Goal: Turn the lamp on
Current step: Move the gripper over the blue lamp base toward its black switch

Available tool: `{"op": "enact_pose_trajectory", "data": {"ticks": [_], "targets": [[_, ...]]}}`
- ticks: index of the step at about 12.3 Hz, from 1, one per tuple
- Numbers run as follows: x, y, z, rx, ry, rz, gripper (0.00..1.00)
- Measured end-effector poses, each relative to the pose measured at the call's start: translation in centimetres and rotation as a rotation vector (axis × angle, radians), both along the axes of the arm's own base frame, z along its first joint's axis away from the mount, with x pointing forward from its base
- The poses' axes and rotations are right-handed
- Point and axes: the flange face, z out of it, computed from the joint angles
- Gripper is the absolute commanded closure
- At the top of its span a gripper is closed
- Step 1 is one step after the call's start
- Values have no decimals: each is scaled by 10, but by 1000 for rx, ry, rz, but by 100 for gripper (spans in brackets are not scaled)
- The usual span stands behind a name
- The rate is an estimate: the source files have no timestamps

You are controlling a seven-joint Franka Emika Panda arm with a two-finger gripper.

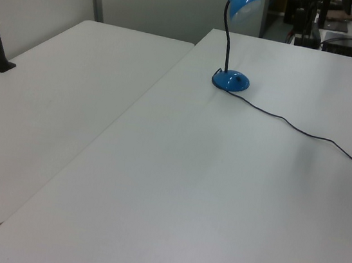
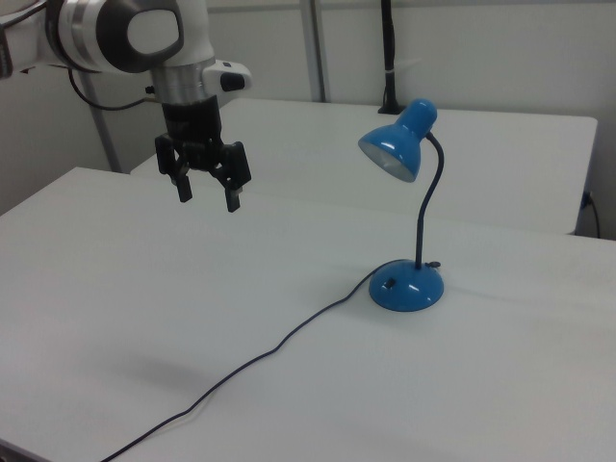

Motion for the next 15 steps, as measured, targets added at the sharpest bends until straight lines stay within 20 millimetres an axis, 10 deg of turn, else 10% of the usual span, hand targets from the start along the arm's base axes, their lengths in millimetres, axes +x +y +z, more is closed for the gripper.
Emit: {"op": "enact_pose_trajectory", "data": {"ticks": [7, 9, 12, 15], "targets": [[1, -11, 2, -2, -19, -12, 0], [1, -13, 2, -1, -19, -9, 20], [2, -21, 4, -3, -43, -4, 87], [9, -37, 6, 4, -113, -2, 100]]}}
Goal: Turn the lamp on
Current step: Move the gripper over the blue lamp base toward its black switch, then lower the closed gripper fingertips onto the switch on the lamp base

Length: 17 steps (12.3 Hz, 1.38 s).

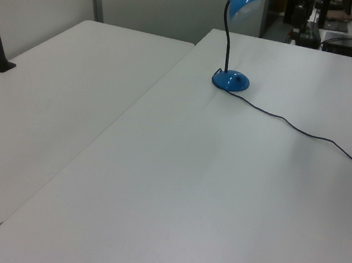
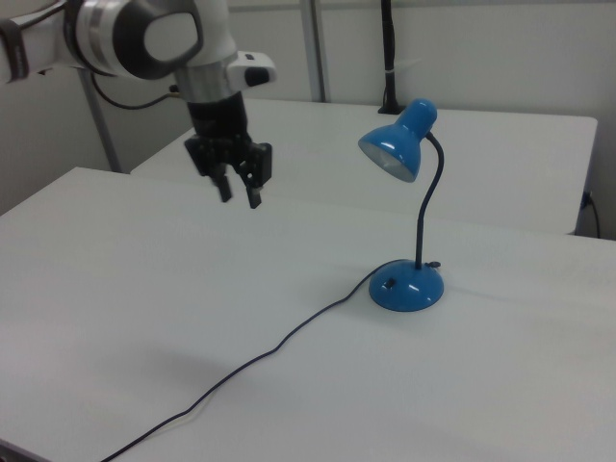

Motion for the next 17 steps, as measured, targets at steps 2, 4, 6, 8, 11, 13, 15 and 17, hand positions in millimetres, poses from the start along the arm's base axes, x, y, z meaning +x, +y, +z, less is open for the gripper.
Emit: {"op": "enact_pose_trajectory", "data": {"ticks": [2, 4, 6, 8, 11, 13, 15, 17], "targets": [[17, -25, -17, -9, -116, -34, 100], [37, -38, -54, -35, -218, -50, 100], [52, -51, -97, -67, -329, -64, 100], [59, -62, -136, -88, -413, -83, 100], [67, -75, -174, -93, -504, -126, 100], [73, -85, -196, -96, -563, -165, 100], [81, -95, -218, -109, -572, -179, 100], [94, -104, -233, -119, -567, -184, 100]]}}
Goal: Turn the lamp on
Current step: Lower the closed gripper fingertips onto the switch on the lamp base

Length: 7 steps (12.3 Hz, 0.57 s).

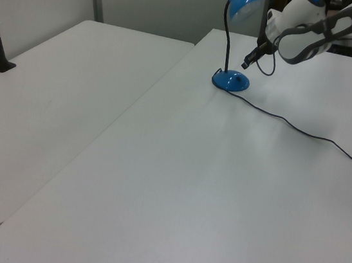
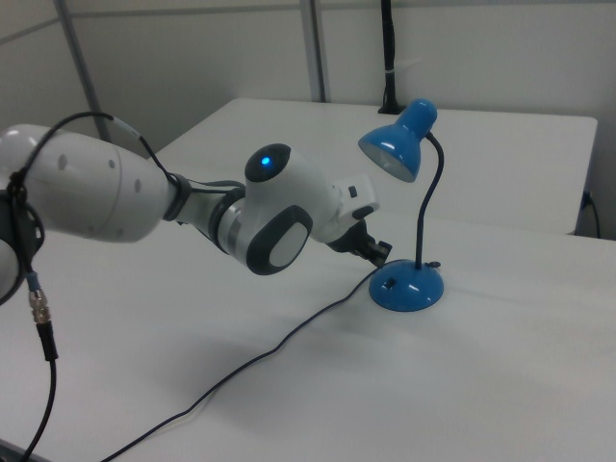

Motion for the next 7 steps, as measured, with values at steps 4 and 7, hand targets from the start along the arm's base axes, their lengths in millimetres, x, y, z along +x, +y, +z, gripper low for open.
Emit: {"op": "enact_pose_trajectory", "data": {"ticks": [4, 7], "targets": [[9, -12, -17, -5, 11, -13, 100], [14, -17, -20, -9, 9, -16, 100]]}}
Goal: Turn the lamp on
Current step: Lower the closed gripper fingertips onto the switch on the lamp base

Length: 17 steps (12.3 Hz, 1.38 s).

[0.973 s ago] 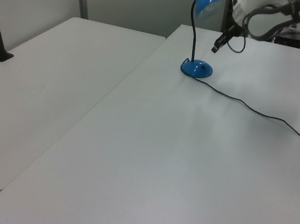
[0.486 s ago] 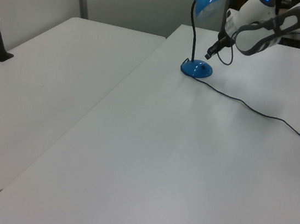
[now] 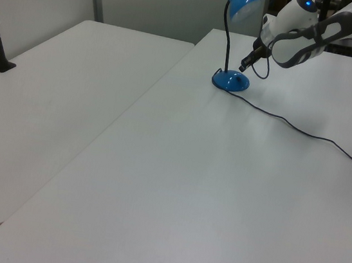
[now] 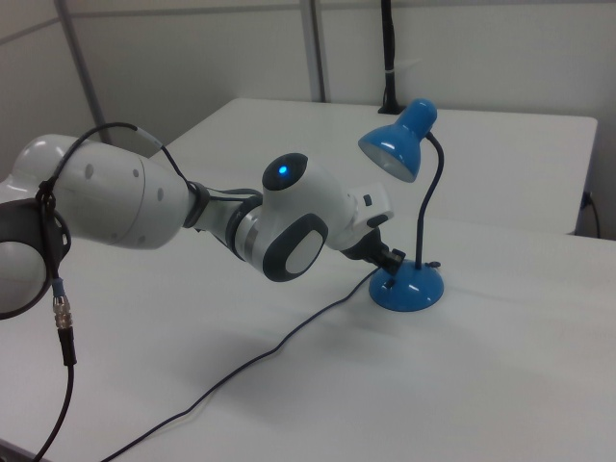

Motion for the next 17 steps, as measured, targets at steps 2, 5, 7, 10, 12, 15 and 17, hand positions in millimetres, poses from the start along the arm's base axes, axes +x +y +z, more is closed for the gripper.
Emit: {"op": "enact_pose_trajectory", "data": {"ticks": [2, 5, 7, 10, 12, 15, 17], "targets": [[2, -1, 0, -1, -2, -1, 100], [2, -2, -1, -2, -2, -1, 100], [2, -1, -4, -1, 2, -1, 100], [3, 0, -11, 1, 12, 1, 100], [3, 0, -13, 2, 14, 3, 100], [3, 1, -17, 3, 20, 3, 100], [3, 1, -24, 5, 30, 4, 100]]}}
